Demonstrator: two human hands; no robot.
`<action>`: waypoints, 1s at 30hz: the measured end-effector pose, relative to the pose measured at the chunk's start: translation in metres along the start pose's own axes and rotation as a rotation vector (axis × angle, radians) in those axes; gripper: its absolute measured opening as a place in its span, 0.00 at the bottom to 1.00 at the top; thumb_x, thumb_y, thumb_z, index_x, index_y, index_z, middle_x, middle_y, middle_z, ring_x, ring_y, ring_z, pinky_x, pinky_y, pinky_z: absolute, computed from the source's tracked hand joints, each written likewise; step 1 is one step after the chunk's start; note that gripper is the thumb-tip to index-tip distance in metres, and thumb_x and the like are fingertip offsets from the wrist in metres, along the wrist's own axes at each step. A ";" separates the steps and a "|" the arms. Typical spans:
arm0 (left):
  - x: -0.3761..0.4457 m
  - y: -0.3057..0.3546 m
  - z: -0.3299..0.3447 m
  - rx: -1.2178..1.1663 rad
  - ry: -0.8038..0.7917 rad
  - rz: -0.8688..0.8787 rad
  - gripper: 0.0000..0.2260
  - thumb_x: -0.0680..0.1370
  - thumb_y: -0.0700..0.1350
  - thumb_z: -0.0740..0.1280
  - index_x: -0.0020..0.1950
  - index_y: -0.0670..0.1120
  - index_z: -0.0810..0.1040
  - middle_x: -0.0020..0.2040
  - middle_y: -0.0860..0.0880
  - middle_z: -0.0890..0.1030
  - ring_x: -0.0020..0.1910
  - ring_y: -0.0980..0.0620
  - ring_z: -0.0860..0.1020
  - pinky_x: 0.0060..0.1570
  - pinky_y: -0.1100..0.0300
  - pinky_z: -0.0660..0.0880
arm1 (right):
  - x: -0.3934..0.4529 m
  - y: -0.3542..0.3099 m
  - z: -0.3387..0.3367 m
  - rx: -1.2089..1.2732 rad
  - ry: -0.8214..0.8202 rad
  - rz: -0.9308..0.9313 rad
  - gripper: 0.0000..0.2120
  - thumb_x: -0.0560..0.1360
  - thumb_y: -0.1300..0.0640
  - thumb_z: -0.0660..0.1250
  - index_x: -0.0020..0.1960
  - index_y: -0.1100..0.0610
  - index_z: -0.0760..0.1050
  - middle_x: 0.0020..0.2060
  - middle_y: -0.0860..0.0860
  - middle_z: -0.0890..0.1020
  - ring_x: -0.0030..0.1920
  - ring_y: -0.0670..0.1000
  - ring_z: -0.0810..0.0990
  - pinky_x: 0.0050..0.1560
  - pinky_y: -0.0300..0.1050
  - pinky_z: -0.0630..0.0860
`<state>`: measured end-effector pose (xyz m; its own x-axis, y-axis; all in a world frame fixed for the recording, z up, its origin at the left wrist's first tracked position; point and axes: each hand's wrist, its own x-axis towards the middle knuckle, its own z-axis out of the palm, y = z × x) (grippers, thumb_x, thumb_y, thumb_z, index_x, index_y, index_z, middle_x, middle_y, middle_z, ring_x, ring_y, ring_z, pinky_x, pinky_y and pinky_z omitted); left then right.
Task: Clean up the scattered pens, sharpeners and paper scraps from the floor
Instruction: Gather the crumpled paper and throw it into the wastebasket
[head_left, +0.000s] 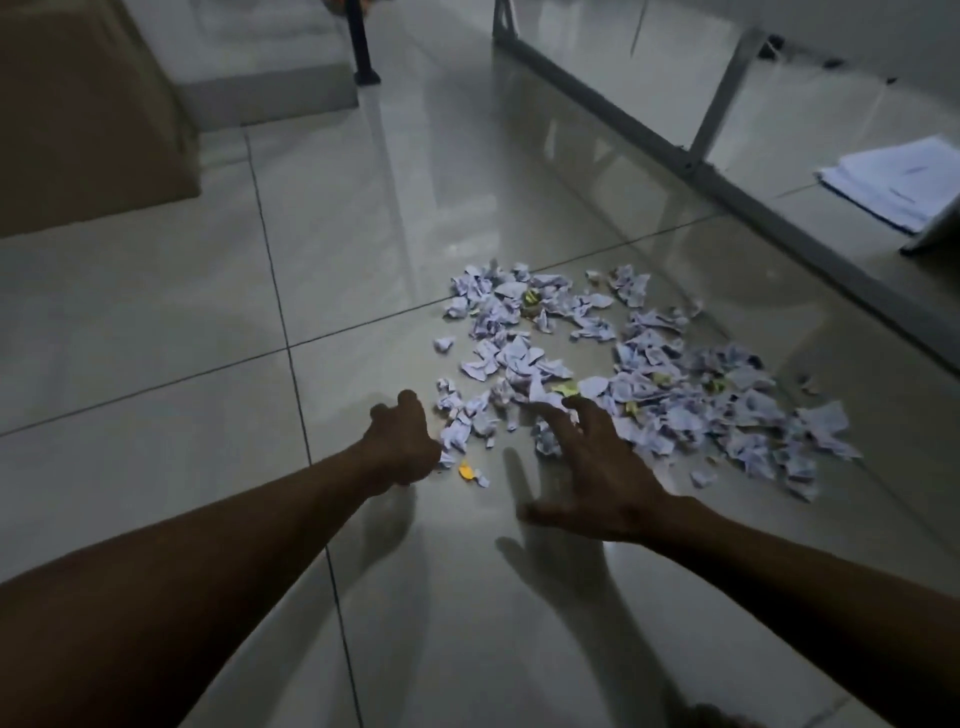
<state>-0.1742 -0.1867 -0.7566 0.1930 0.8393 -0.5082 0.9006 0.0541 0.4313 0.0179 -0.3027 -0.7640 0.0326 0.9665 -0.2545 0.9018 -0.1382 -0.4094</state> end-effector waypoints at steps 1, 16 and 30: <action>0.004 0.001 0.006 -0.023 -0.003 -0.034 0.27 0.75 0.37 0.64 0.71 0.41 0.58 0.64 0.34 0.65 0.55 0.37 0.75 0.31 0.58 0.73 | 0.005 0.003 0.000 -0.006 0.004 -0.018 0.58 0.60 0.29 0.73 0.78 0.43 0.44 0.76 0.54 0.50 0.77 0.57 0.48 0.74 0.55 0.59; 0.063 0.065 0.035 -0.115 0.074 -0.136 0.27 0.76 0.39 0.65 0.73 0.45 0.60 0.71 0.38 0.55 0.63 0.38 0.70 0.62 0.53 0.71 | 0.118 0.039 0.032 -0.055 0.007 -0.187 0.73 0.45 0.16 0.64 0.76 0.42 0.30 0.76 0.55 0.31 0.74 0.57 0.26 0.75 0.63 0.36; 0.047 0.081 0.053 0.248 -0.161 0.116 0.14 0.78 0.46 0.62 0.62 0.42 0.73 0.59 0.41 0.72 0.61 0.39 0.69 0.60 0.49 0.70 | 0.125 0.044 0.047 -0.026 0.144 -0.186 0.48 0.63 0.32 0.65 0.78 0.43 0.52 0.78 0.58 0.51 0.78 0.60 0.43 0.75 0.61 0.42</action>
<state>-0.0718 -0.1715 -0.7854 0.3412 0.7349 -0.5861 0.9327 -0.1874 0.3081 0.0411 -0.1976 -0.8549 -0.0757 0.9959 -0.0489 0.9088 0.0487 -0.4144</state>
